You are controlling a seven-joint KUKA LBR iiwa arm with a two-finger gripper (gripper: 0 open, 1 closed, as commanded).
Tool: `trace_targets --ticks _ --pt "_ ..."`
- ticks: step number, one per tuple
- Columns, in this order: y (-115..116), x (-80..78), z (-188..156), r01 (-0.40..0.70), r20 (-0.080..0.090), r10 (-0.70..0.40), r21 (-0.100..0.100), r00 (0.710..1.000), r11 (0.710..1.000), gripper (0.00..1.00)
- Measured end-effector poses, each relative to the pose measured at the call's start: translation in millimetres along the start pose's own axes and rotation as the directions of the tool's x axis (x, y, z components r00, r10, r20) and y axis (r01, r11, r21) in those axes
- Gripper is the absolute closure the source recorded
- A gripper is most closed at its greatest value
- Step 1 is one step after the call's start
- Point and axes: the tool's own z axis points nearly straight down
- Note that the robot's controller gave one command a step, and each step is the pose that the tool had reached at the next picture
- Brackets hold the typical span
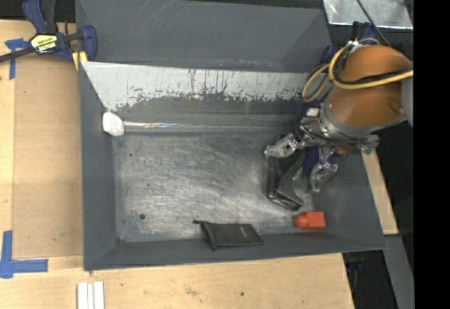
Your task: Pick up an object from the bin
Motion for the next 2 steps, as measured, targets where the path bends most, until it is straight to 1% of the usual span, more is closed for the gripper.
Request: trace_targets --ticks 1,2 --pt "0 -8.1 -2 0.001 0.018 -0.001 0.005 1.000 1.000 1.00" --pt "-8 11.6 -132 -0.018 -0.010 0.018 -0.006 1.000 1.000 1.00"
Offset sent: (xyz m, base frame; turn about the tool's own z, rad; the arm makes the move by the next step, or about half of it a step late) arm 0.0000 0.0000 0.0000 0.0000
